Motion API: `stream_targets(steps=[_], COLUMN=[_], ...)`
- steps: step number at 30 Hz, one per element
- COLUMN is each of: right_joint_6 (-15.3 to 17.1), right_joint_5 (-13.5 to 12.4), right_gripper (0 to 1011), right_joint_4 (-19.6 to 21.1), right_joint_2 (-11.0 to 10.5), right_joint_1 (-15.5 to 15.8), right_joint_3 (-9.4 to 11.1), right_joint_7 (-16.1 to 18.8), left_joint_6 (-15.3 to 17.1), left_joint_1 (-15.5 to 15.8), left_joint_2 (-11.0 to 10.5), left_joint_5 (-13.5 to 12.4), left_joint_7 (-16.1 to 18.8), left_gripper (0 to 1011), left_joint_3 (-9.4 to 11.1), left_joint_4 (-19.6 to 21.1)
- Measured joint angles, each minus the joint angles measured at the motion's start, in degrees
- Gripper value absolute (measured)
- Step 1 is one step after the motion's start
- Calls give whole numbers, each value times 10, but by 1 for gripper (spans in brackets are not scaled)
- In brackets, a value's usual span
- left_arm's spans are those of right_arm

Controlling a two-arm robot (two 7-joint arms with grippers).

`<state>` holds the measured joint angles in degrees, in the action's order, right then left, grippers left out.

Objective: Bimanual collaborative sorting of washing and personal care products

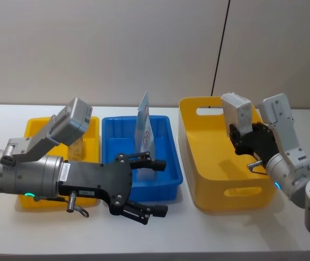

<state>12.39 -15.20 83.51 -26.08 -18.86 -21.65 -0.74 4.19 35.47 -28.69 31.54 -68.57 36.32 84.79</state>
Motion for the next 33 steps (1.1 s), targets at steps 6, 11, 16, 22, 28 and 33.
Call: stream_targets(steps=[6, 11, 16, 22, 28, 33], right_joint_6=[2, 3, 4, 4, 5, 5], right_joint_5=[3, 6, 6, 8, 8, 9], right_gripper=[544, 710, 847, 1003, 1003, 1003], right_joint_4=[-6, -9, -11, -13, -14, -15], right_joint_2=[6, 10, 12, 14, 15, 15], right_joint_1=[-4, -6, -8, -9, -10, -10], right_joint_3=[-2, -3, -4, -4, -4, -5], right_joint_7=[-5, -8, -10, -11, -12, -12], left_joint_6=[0, 0, 0, 0, -8, -19], left_joint_1=[0, 0, 0, 0, -8, -21], left_joint_2=[0, 0, 0, 0, 1, 3], left_joint_5=[0, 0, 0, 1, 9, 18], left_joint_7=[0, 0, 0, 0, 7, 21], left_gripper=[1002, 1002, 1002, 1002, 1002, 1002], left_joint_3=[0, 0, 0, 0, -6, -16], left_joint_4=[0, 0, 0, 0, 0, 2])
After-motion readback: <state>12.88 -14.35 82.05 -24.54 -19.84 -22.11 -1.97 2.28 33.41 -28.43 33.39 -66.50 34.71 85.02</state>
